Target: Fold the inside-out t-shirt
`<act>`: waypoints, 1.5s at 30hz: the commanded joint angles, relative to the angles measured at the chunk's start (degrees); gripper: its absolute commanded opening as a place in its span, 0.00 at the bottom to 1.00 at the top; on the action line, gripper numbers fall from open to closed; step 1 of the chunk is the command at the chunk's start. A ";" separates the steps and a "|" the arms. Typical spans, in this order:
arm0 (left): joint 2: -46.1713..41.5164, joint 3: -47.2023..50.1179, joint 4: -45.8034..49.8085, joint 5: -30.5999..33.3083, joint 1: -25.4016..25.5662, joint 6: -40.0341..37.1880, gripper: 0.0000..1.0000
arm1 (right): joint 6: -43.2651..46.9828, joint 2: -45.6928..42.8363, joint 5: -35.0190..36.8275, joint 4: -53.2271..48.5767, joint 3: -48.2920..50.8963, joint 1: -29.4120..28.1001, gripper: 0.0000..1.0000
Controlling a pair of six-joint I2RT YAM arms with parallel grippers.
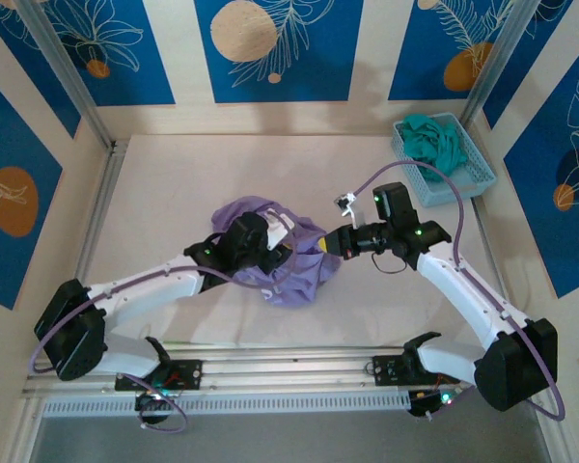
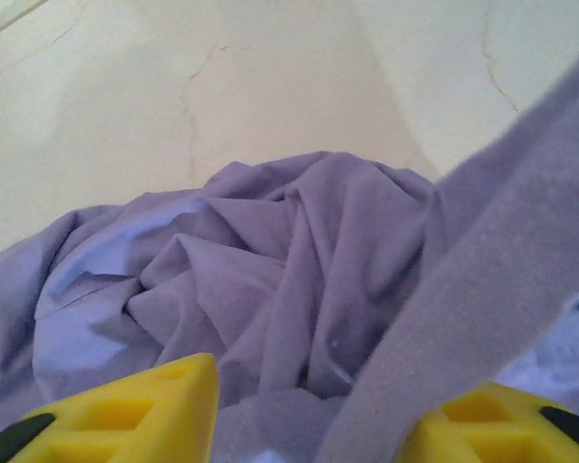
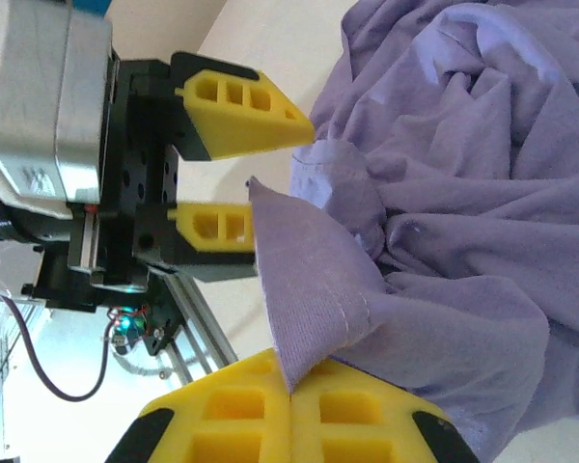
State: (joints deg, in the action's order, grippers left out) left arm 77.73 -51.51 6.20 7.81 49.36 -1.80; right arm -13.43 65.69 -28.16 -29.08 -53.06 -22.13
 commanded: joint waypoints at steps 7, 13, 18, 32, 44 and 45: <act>0.93 -4.79 10.01 0.03 -2.77 4.80 0.14 | 3.45 -4.80 5.59 -2.21 0.06 -0.32 0.00; -1.35 -5.36 13.59 -10.32 -5.78 9.83 0.00 | 4.85 -7.45 9.23 -3.51 0.69 -0.71 0.00; -4.83 -3.65 15.97 -16.82 -8.18 14.61 0.00 | 4.89 -10.37 12.99 -4.73 1.60 -1.02 0.00; -12.31 6.62 18.04 -24.51 -2.55 18.50 0.00 | -0.54 -7.65 25.67 -16.80 -2.02 -3.44 0.01; -4.75 7.97 11.03 -27.60 4.52 15.96 0.00 | -5.52 -4.46 31.77 -16.73 1.91 -5.24 0.02; -3.54 7.76 10.29 -27.72 5.47 15.43 0.01 | -5.75 -4.50 31.79 -16.63 2.14 -5.13 0.02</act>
State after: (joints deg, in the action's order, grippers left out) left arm 71.53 -43.22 16.25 -18.17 52.56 15.92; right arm -17.12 61.41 0.16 -44.64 -52.12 -27.75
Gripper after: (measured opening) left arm 0.039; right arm 0.041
